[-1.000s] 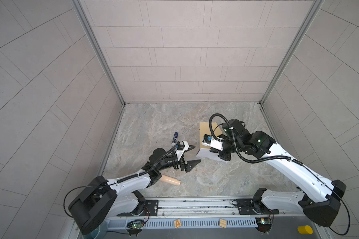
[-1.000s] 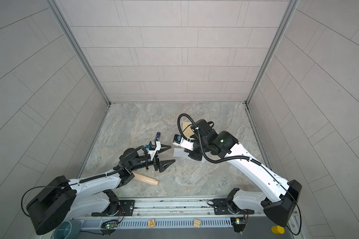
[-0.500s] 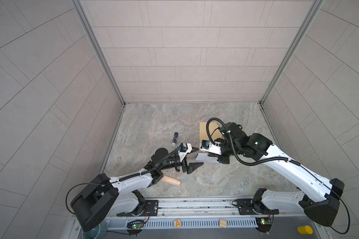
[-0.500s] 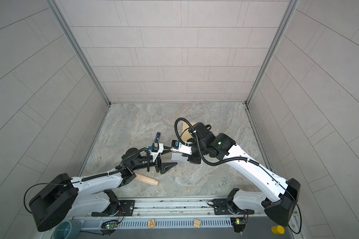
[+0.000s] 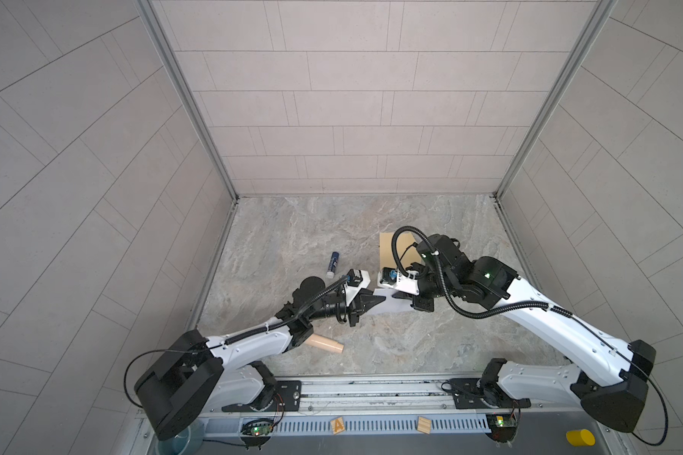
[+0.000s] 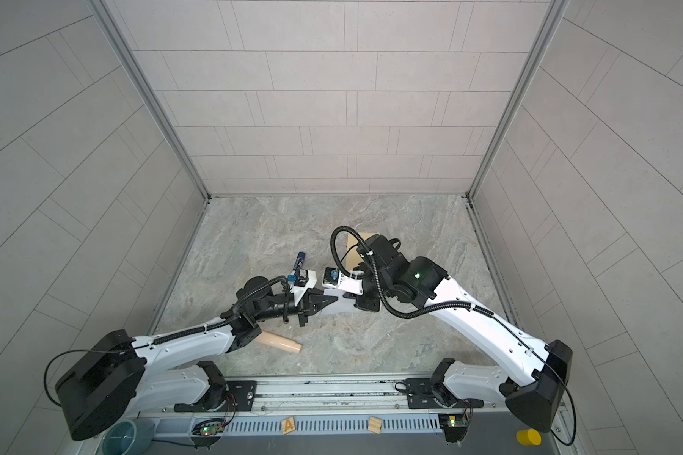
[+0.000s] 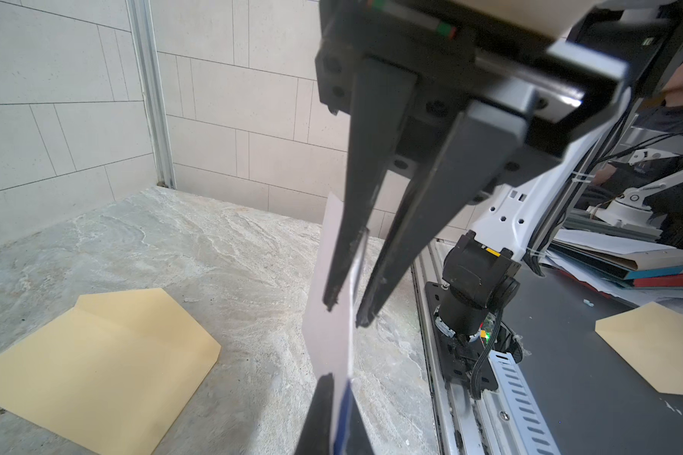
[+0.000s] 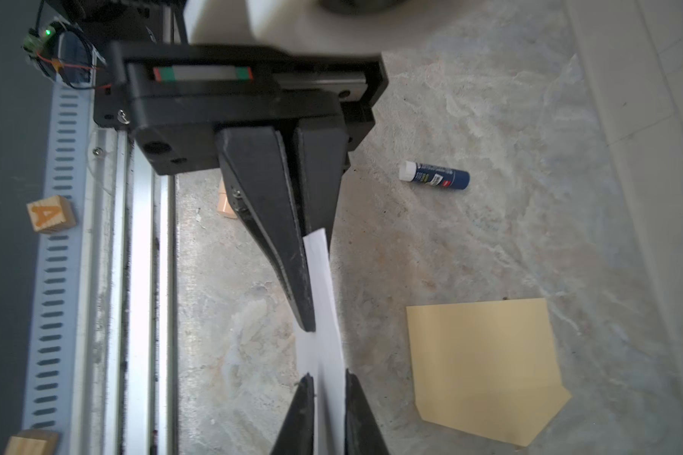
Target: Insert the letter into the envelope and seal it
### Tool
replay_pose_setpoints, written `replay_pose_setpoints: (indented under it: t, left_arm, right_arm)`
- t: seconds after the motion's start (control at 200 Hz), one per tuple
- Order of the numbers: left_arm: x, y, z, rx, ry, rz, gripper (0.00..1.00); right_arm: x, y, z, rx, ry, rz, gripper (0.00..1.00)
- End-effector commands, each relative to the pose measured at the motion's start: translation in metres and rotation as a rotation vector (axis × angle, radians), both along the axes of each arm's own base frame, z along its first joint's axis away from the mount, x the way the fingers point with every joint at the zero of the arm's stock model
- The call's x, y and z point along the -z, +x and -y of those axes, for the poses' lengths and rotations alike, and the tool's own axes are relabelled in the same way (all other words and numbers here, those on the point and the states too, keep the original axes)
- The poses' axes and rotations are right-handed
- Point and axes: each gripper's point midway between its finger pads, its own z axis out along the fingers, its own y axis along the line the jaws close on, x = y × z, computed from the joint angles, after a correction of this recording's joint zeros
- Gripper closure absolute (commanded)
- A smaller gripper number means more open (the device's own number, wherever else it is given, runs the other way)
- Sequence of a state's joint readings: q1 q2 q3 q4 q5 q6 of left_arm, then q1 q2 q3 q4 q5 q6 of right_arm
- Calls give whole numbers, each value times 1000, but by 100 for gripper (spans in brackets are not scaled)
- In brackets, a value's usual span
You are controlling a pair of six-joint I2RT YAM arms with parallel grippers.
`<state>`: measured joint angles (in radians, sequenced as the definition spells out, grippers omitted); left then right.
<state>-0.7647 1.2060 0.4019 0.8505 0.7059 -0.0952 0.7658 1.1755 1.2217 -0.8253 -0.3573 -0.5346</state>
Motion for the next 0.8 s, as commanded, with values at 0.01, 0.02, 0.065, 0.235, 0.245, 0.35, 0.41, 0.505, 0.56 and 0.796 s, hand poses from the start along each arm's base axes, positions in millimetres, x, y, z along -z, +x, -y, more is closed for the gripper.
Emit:
replay_pose_setpoints:
  t: [0.01, 0.02, 0.065, 0.235, 0.245, 0.35, 0.41, 0.505, 0.56, 0.796]
  left_arm:
    - [-26, 8, 1, -38, -85, 21, 100]
    - [-26, 8, 1, -41, -86, 18, 100]
    - [-29, 12, -1, -66, -96, 13, 100]
    - [-37, 19, -8, -135, -120, 26, 100]
    - [-38, 19, -9, -138, -121, 27, 100]
    - [-48, 17, -13, -146, -145, 47, 100]
    - [-53, 16, -14, -148, -157, 54, 100]
    - [-60, 15, -17, -153, -178, 57, 100]
    - [-63, 14, -18, -154, -188, 60, 100]
    - [-73, 12, -22, -157, -237, 58, 100]
  right_arm:
    - [-32, 13, 4, 84, 88, 128, 68]
    - [-34, 14, 5, 91, 96, 136, 66]
    - [-45, 17, 8, 126, 128, 176, 59]
    - [-87, 23, 25, 271, 311, 300, 38]
    - [-90, 23, 26, 279, 327, 303, 37]
    - [-107, 17, 33, 334, 477, 319, 24]
    - [-111, 14, 36, 359, 545, 310, 17]
    - [-107, 12, 38, 384, 592, 272, 7]
    - [-102, 12, 36, 389, 596, 245, 1]
    - [-85, 11, 22, 383, 636, 124, 3]
